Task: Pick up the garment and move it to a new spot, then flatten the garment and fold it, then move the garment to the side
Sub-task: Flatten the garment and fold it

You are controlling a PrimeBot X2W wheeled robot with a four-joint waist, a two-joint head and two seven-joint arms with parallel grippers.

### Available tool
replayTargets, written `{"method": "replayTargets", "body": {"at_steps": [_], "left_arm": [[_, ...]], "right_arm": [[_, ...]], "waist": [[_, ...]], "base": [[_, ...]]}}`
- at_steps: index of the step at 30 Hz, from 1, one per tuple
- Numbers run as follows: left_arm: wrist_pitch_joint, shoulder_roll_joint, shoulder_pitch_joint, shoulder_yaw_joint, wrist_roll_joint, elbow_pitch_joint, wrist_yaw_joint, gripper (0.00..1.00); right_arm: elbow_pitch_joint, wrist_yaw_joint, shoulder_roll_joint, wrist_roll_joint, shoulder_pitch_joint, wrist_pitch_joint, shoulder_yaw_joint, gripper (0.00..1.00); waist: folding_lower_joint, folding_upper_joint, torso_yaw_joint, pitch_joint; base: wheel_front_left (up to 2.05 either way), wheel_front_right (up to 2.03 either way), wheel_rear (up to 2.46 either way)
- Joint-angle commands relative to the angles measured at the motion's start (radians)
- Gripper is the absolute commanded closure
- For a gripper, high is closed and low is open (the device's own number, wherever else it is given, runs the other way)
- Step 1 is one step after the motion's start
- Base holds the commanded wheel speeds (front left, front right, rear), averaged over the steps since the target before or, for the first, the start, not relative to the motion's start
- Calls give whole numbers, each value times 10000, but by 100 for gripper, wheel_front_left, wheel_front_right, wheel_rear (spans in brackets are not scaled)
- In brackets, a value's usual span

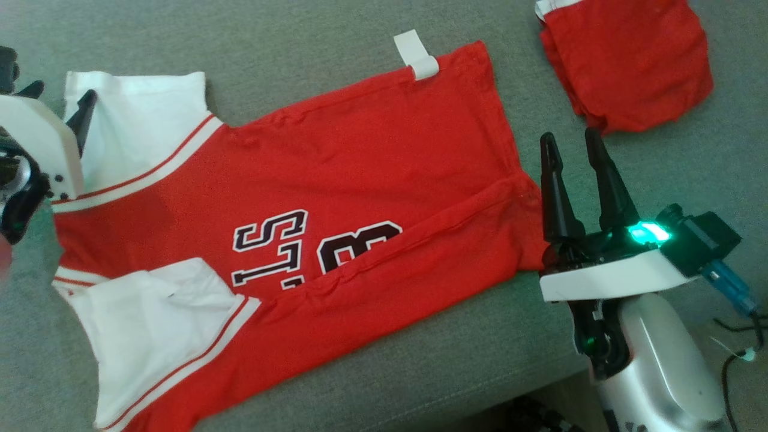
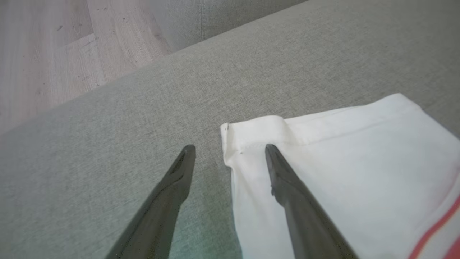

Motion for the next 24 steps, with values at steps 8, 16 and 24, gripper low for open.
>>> {"method": "replayTargets", "body": {"at_steps": [8, 16, 24], "left_arm": [[328, 726, -841, -321, -816, 330, 20, 0], [577, 774, -986, -1116, -1698, -12, 20, 100], [-1434, 384, -1029, -1311, -1560, -206, 20, 100]], "right_arm": [[-513, 65, -34, 118, -192, -92, 193, 0], [-405, 65, -34, -18, -226, -93, 68, 0], [-67, 65, -34, -846, -321, -93, -178, 0]], "waist": [[-2, 1, -238, 261], [-2, 1, -47, 188], [-2, 1, 650, -511]], "base": [[0, 0, 0], [0, 0, 0], [0, 0, 0]]}}
